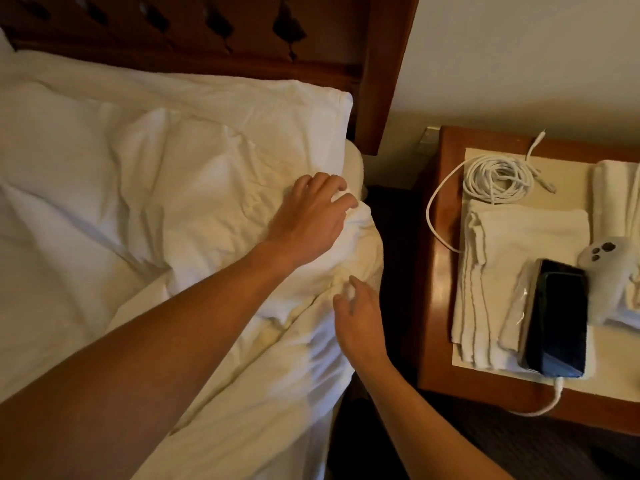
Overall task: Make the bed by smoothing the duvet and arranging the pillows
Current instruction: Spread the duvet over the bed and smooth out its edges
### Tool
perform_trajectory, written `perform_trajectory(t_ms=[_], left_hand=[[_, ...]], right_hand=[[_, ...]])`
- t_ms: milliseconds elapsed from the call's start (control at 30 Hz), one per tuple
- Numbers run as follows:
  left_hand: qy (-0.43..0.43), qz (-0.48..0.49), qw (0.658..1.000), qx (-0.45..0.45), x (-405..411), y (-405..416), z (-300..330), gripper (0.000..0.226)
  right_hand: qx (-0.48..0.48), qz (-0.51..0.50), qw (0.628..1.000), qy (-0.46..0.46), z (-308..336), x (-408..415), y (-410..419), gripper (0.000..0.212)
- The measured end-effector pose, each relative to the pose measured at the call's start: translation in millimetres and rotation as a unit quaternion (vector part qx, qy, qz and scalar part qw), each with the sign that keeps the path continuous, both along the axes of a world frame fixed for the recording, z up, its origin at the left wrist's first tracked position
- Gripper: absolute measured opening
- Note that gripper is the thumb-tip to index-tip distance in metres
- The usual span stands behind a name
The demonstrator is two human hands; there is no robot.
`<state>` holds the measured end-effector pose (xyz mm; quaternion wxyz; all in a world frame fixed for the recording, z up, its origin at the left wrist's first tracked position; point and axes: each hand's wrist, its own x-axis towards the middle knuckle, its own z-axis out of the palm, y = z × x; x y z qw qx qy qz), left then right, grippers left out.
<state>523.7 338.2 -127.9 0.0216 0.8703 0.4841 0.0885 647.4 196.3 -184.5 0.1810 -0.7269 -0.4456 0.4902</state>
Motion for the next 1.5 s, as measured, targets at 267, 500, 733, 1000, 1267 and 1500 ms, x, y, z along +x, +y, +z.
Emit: perform_trajectory(t_ms=[267, 500, 733, 1000, 1267, 1500], left_hand=[[-0.067, 0.179, 0.979, -0.076, -74, -169, -4, 0.023], [-0.109, 0.425, 0.883, -0.167, -144, -347, -29, 0.019], [-0.055, 0.517, 0.789, -0.329, -184, -473, -44, 0.101], [-0.018, 0.521, 0.819, -0.241, -153, -524, -39, 0.058], [-0.185, 0.655, 0.673, -0.289, -95, -524, 12, 0.046], [-0.392, 0.665, 0.538, -0.339, -75, -535, 6, 0.055]], right_hand=[[0.092, 0.194, 0.976, -0.039, 28, -37, -71, 0.042], [0.099, 0.481, 0.871, -0.028, 32, -73, -147, 0.038], [0.123, 0.713, 0.668, -0.171, -7, -100, -182, 0.086], [0.126, 0.638, 0.752, -0.108, 9, -115, -151, 0.024], [0.179, 0.675, 0.709, -0.101, 49, -103, -148, 0.024], [0.317, 0.721, 0.616, 0.011, 43, -65, -203, 0.037]])
